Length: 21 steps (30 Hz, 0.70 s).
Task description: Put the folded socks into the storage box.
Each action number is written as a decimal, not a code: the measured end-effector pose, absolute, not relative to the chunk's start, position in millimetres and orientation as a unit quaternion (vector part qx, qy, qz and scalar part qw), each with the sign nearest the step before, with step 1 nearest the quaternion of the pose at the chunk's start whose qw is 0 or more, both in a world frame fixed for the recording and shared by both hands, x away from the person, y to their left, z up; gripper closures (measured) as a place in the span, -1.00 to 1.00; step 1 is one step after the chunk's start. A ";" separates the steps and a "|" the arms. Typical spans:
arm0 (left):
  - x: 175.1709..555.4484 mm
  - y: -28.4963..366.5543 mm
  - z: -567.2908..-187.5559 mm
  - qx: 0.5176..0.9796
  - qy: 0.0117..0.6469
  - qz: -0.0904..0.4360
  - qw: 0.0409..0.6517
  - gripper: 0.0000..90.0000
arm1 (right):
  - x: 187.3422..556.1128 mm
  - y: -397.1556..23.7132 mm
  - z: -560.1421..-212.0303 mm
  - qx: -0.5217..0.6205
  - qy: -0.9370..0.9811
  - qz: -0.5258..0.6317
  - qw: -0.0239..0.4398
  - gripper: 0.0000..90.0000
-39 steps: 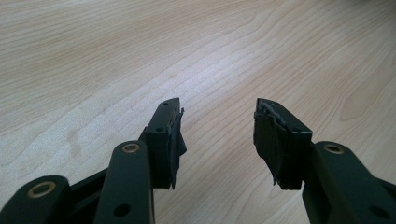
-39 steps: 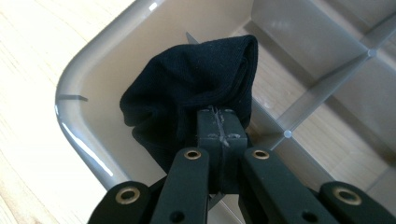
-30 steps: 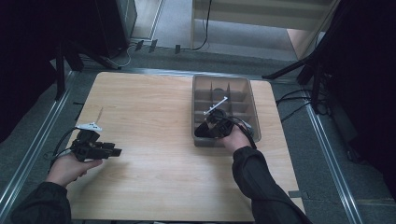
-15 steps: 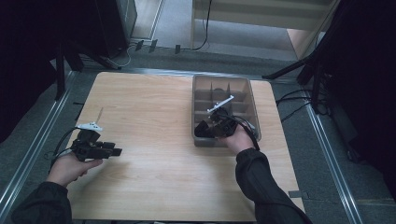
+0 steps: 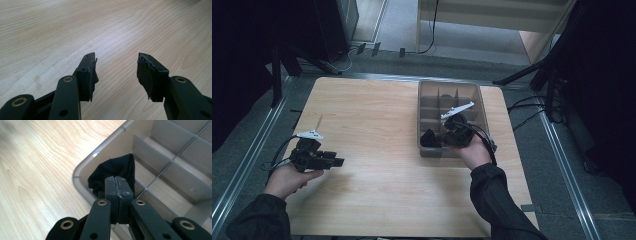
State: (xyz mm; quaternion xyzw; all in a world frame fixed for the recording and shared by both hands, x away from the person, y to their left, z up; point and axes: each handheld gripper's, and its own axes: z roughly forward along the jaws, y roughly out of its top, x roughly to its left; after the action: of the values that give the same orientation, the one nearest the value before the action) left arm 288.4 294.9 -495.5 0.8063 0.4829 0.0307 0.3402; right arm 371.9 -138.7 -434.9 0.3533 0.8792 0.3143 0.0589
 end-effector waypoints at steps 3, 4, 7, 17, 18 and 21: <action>288.6 292.1 -494.0 0.807 0.479 0.033 0.343 0.07 | 364.5 -139.0 -434.0 0.349 0.879 0.320 0.059 0.98; 288.7 291.2 -493.7 0.808 0.478 0.034 0.343 0.06 | 361.4 -139.0 -434.3 0.348 0.878 0.323 0.058 0.98; 289.8 287.6 -493.0 0.811 0.474 0.034 0.341 0.05 | 354.9 -139.2 -435.0 0.344 0.878 0.328 0.053 0.97; 294.9 274.5 -492.2 0.817 0.467 0.032 0.337 0.00 | 329.2 -141.2 -432.0 0.330 0.876 0.347 0.054 0.94; 295.5 273.8 -492.2 0.819 0.465 0.032 0.336 -0.01 | 326.7 -141.5 -432.4 0.330 0.875 0.350 0.052 0.94; 296.4 271.2 -492.0 0.820 0.463 0.029 0.336 -0.02 | 321.3 -141.7 -433.5 0.326 0.874 0.356 0.051 0.92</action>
State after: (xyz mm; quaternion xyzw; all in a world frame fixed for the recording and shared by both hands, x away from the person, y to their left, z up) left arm 296.4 271.2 -492.0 0.8199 0.4629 0.0291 0.3355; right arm 321.3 -141.7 -433.5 0.3264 0.8741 0.3561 0.0512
